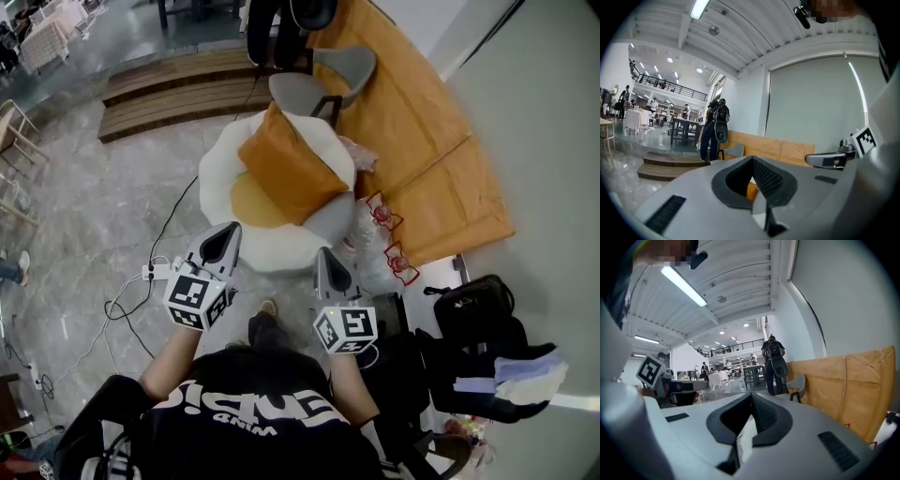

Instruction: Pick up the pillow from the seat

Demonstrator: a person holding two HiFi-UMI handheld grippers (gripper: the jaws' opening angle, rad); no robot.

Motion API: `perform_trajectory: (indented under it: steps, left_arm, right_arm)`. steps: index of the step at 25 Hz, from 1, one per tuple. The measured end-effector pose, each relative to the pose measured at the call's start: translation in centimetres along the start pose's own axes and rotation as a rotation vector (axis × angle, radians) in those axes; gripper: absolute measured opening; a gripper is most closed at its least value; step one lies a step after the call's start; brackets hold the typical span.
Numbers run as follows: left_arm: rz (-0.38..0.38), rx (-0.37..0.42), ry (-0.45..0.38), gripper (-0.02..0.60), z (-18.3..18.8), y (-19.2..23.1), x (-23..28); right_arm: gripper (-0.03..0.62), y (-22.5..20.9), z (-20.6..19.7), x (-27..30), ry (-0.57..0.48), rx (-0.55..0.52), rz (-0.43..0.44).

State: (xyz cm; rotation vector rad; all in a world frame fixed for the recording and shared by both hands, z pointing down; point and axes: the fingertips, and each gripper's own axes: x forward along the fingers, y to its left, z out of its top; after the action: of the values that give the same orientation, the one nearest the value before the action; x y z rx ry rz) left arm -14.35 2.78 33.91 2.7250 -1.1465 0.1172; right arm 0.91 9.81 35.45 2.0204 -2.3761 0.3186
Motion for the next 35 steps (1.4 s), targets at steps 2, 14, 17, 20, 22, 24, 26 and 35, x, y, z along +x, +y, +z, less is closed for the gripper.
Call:
perform_trajectory:
  steps: [2,14,17,20,22,24,26,35]
  left_arm:
    - [-0.004,0.003,-0.004,0.008,0.4,0.1,1.7]
    - [0.054,-0.023,-0.032,0.008,3.6,1.0,9.3]
    - [0.063,-0.002,-0.033,0.008,4.2,0.9,10.3]
    - [0.068,0.004,-0.04,0.008,4.8,1.5,11.3]
    - [0.071,0.003,-0.043,0.008,5.0,2.1,11.8]
    - [0.068,0.001,-0.044,0.008,5.0,2.7,12.5]
    - [0.061,-0.003,-0.04,0.008,4.9,3.4,13.5]
    - [0.012,-0.034,0.008,0.008,4.5,8.1,19.9]
  right_arm:
    - [0.021,-1.1,0.4,1.2,-0.004,-0.001,0.003]
    - [0.021,-8.1,2.7,7.0,-0.013,0.023,0.045]
    - [0.021,-8.8,2.7,8.1,-0.007,0.023,0.063]
    - [0.021,-9.4,2.9,9.5,-0.009,0.027,0.069]
    - [0.021,-9.6,3.0,10.3,-0.009,0.026,0.069]
    - [0.021,-10.0,3.0,11.2,-0.006,0.027,0.064]
    - [0.021,-10.4,2.9,12.0,0.0,0.03,0.052]
    - [0.021,-12.0,3.1,18.3,0.025,0.036,-0.001]
